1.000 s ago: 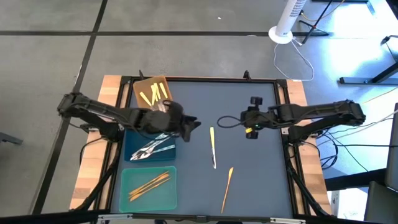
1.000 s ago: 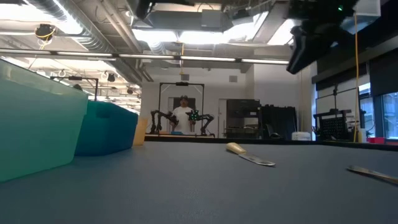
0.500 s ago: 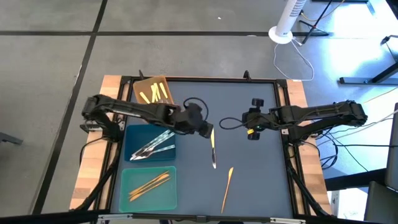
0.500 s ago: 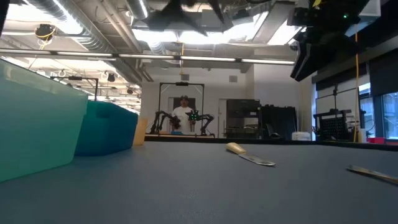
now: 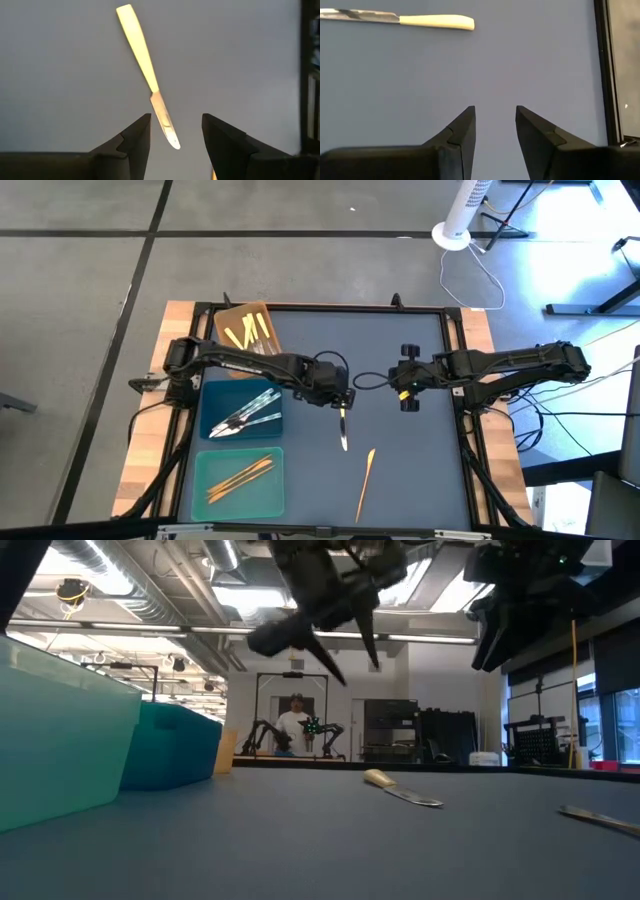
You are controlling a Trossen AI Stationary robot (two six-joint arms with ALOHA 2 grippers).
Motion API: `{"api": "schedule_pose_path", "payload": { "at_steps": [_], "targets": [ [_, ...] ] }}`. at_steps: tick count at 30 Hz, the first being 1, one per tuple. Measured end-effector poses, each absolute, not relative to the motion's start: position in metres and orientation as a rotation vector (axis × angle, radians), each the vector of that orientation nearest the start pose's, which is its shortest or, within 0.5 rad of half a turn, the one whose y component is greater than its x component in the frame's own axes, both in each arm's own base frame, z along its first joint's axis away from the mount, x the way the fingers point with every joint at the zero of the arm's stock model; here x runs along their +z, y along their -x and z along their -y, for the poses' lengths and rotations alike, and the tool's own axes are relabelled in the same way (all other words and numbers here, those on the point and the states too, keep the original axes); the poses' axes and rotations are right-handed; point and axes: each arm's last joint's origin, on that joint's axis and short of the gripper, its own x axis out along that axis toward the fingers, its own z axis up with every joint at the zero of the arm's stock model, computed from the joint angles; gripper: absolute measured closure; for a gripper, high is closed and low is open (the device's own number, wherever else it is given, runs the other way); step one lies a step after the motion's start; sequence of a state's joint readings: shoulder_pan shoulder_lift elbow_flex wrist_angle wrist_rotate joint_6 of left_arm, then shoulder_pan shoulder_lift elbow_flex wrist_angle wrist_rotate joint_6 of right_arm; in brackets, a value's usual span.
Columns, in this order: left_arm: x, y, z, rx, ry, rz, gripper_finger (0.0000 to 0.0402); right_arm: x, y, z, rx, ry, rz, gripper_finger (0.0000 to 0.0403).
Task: Sort silverware by color (type)
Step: Put the yellow knife into the orange bin
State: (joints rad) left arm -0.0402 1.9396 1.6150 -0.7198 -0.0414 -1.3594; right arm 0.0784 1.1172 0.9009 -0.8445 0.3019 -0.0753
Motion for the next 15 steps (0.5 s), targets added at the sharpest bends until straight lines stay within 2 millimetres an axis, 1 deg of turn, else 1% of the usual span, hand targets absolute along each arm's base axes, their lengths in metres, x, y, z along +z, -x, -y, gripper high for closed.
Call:
{"api": "schedule_pose_path", "payload": {
  "at_steps": [8, 12, 15],
  "targets": [
    [0.215, -0.428, 0.002, 0.756, 1.141, -0.876, 0.0232, 0.265, -0.206, -0.008, -0.165, 0.263, -1.017, 0.0276],
    [0.207, -0.431, -0.005, 0.798, 1.104, -0.860, 0.0232, 0.265, -0.206, -0.008, -0.165, 0.262, -1.016, 0.0276],
    [0.206, -0.431, -0.009, 0.831, 1.076, -0.832, 0.0232, 0.265, -0.206, -0.008, -0.165, 0.263, -1.016, 0.0276]
  ]
}}
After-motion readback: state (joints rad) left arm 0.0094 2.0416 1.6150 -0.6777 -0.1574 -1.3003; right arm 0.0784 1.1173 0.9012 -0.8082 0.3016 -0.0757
